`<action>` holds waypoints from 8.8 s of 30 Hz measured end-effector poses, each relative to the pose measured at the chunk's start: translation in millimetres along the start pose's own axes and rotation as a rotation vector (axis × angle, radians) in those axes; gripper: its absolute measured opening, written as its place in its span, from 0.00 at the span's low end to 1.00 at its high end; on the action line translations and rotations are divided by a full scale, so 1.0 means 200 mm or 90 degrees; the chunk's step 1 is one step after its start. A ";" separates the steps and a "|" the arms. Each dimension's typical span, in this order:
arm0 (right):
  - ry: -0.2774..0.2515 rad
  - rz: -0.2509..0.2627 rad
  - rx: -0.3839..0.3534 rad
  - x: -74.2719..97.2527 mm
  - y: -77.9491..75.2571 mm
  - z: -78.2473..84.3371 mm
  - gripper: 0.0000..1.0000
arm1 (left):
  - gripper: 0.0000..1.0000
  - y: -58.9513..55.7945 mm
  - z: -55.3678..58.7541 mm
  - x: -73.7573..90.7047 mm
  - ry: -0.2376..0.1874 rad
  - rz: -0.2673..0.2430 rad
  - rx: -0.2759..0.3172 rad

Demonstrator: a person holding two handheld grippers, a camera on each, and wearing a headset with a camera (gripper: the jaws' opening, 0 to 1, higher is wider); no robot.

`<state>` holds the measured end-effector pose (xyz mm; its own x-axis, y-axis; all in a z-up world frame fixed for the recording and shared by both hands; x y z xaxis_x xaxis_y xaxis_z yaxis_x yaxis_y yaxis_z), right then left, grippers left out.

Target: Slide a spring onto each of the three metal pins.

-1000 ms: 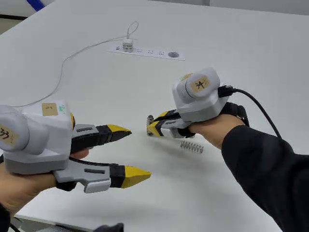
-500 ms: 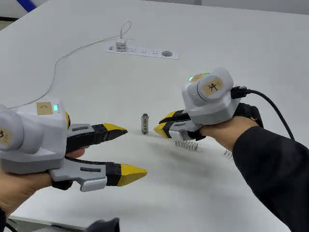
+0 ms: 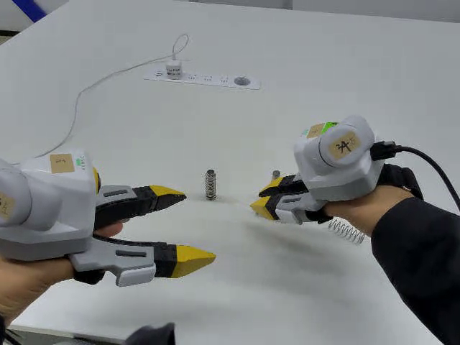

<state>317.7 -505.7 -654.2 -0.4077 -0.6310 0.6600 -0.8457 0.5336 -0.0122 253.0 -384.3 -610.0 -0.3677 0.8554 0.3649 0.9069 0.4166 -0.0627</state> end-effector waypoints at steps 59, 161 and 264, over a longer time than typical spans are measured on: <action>0.046 -0.030 0.017 0.08 0.05 0.15 0.11 | 0.56 0.03 0.01 -0.06 0.058 0.042 -0.061; -0.072 -0.115 0.115 0.21 0.37 -0.36 0.12 | 0.29 -0.02 0.00 -0.14 0.028 0.079 -0.082; -0.038 0.048 -0.067 0.03 -0.20 -0.02 0.12 | 0.49 0.05 0.05 -0.04 0.000 0.011 0.017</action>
<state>350.3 -529.7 -647.0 -0.4910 -0.6177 0.6143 -0.7723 0.6349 0.0212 262.6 -383.8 -623.0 -0.3522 0.8625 0.3634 0.9072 0.4101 -0.0941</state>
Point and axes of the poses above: the centre of the closed fingertips' face, and the gripper's own axes: x roughly backward along the fingers, y roughly to its left, z roughly out of its underside, the point moved 3 cm from there along x, roughly backward along the fingers, and after that the axes turned 4 degrees about -z, right-handed, at the moved point
